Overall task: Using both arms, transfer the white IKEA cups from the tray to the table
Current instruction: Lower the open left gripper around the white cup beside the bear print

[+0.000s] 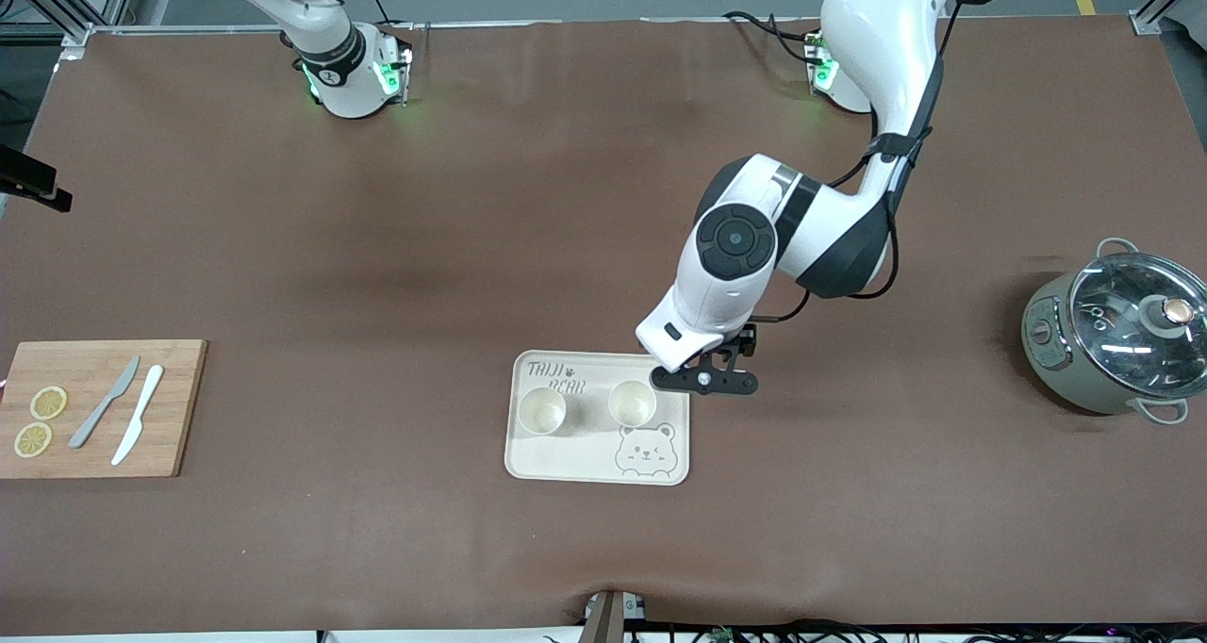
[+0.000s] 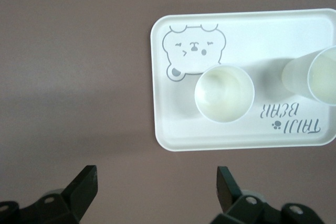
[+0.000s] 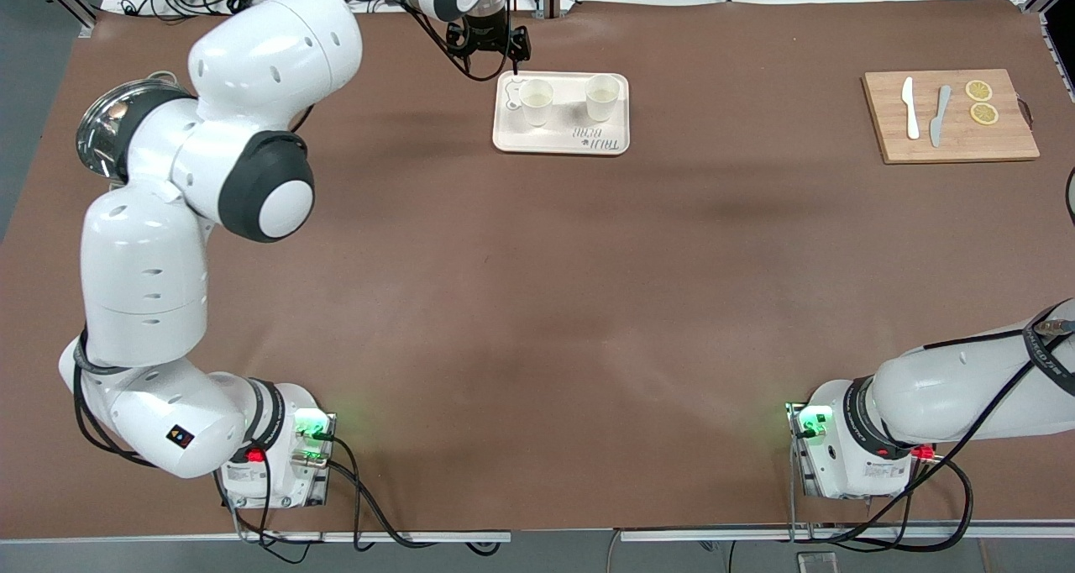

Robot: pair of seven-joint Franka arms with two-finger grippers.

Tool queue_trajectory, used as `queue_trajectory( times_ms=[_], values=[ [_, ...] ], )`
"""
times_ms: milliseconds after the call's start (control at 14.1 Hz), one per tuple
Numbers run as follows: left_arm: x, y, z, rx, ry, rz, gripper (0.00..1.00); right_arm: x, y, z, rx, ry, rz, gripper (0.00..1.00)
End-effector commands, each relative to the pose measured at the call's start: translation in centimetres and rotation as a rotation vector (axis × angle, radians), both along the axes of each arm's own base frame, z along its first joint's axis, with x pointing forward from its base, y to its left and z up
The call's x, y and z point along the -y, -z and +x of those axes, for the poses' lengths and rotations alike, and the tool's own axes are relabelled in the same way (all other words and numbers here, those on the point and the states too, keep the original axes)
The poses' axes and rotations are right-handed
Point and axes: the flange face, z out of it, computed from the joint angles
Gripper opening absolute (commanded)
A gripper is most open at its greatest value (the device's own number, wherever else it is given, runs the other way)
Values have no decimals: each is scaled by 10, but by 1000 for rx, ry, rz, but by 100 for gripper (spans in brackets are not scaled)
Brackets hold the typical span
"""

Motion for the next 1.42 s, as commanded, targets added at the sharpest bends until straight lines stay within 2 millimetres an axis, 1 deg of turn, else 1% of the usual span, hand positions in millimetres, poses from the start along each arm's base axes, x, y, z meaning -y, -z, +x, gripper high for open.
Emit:
queue_trajectory(
  times_ms=[0, 283, 496, 566, 637, 850, 1133, 1204, 1345],
  values=[
    [14, 13, 21, 47, -5, 8, 100, -3, -2, -4, -5, 14, -21, 100],
    [26, 46, 33, 57, -2, 3, 100, -3, -2, -4, -6, 12, -21, 100],
    [26, 68, 38, 74, -2, 1, 100, -3, -2, -4, -5, 14, -21, 100],
    [24, 71, 41, 86, -5, 2, 100, -3, -2, -4, -5, 14, -21, 100],
    [27, 79, 39, 85, -1, 5, 100, -3, -2, -4, -5, 12, -21, 100],
    [26, 88, 42, 97, -2, 1, 100, -3, -2, -4, -5, 14, -21, 100],
    [27, 95, 45, 118, -2, -12, 100, -3, -2, -4, -6, 14, -21, 100],
    [28, 103, 44, 112, -1, -7, 100, -3, -2, -4, -6, 14, -21, 100],
    [25, 106, 46, 117, -2, -5, 100, -3, -2, -4, -6, 14, -21, 100]
  ],
)
